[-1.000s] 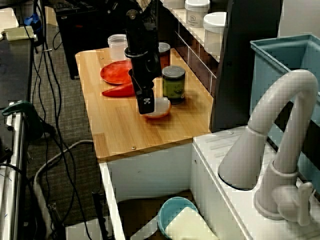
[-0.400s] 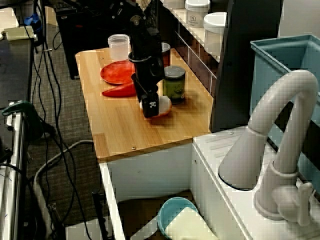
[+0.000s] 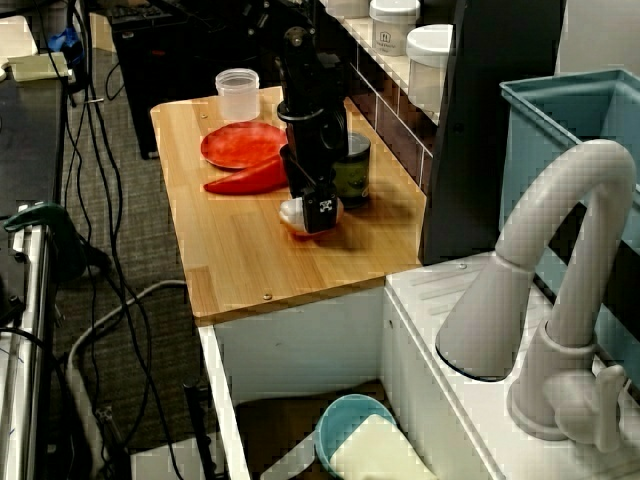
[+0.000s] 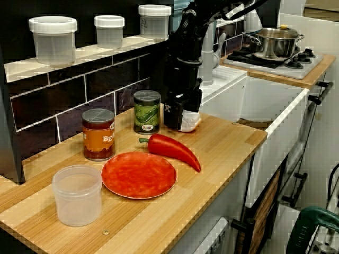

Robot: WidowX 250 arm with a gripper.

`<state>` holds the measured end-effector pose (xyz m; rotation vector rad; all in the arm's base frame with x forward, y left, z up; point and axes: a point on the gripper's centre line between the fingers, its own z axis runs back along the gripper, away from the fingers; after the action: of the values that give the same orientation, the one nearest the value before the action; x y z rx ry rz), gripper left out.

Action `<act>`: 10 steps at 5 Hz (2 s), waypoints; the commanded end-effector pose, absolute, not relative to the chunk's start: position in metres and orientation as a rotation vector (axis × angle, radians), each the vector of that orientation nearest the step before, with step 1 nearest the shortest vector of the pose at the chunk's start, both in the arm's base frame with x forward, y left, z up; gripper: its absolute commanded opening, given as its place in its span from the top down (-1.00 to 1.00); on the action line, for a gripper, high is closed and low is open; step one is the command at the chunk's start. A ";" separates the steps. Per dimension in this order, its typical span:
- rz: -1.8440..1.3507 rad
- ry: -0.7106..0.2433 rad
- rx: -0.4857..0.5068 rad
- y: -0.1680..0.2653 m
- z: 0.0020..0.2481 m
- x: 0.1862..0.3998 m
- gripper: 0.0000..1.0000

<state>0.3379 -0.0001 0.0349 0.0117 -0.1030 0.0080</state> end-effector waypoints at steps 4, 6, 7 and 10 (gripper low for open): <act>0.038 -0.168 -0.046 0.039 0.081 0.332 1.00; 0.127 -0.196 -0.131 0.083 0.113 0.320 1.00; 0.139 -0.190 -0.150 0.108 0.120 0.317 1.00; 0.127 -0.231 -0.017 0.148 0.098 0.310 1.00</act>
<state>0.3088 0.1434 0.0875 -0.0341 -0.1961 0.1255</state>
